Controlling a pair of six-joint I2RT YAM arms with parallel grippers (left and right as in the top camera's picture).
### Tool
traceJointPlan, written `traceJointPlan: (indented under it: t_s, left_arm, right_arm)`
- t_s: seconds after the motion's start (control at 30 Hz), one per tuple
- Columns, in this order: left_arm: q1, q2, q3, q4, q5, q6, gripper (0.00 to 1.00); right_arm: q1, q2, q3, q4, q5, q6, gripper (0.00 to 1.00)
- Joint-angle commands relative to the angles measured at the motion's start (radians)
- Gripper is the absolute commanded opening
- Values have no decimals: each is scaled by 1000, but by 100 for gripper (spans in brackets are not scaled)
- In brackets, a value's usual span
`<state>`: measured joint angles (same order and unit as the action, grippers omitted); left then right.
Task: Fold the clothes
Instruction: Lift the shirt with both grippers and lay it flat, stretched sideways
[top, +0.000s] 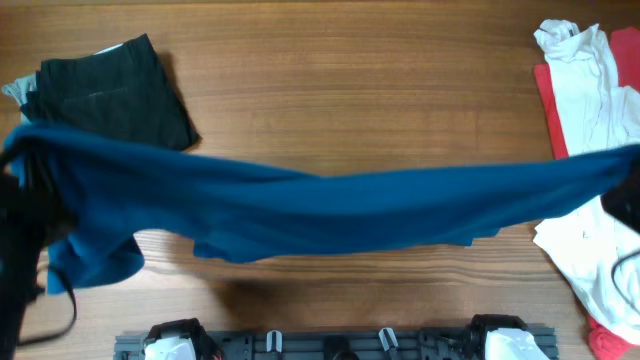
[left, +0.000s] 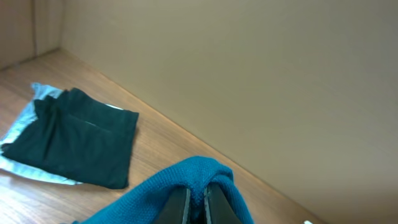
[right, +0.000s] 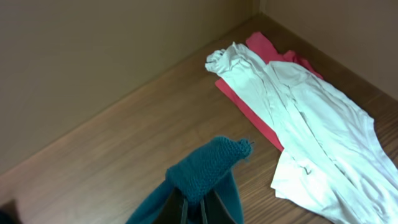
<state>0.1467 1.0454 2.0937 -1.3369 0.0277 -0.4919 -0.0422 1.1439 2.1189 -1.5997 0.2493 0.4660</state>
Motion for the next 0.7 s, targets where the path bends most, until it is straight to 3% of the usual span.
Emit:
traceJointPlan:
  t_s: [0.0,0.17,0.3,0.43,0.57,0.67]
  left_arm:
    - [8,185,7,35,114,-9,4]
    - [-26,545,7,172,262,-8,4]
    - [-43,750,23,396,298,63,4]
    - [-39,800,156,513,320,69,4]
    - [-37,799,432,541,272,70,4]
    - [-31,798,610,484,228,95,4]
  right_arm:
    - [-2,177,10,27,8,-56,4]
    - [-12,511,10,152,-156,-184,4]
    - [-86,695,38,391,-281,-61,4]
    - [-150,688,193,532,-373,-10,4]
    - [-190,687,484,486,-307,-42,4]
    - [-194,686,584,420,-289,-104,4]
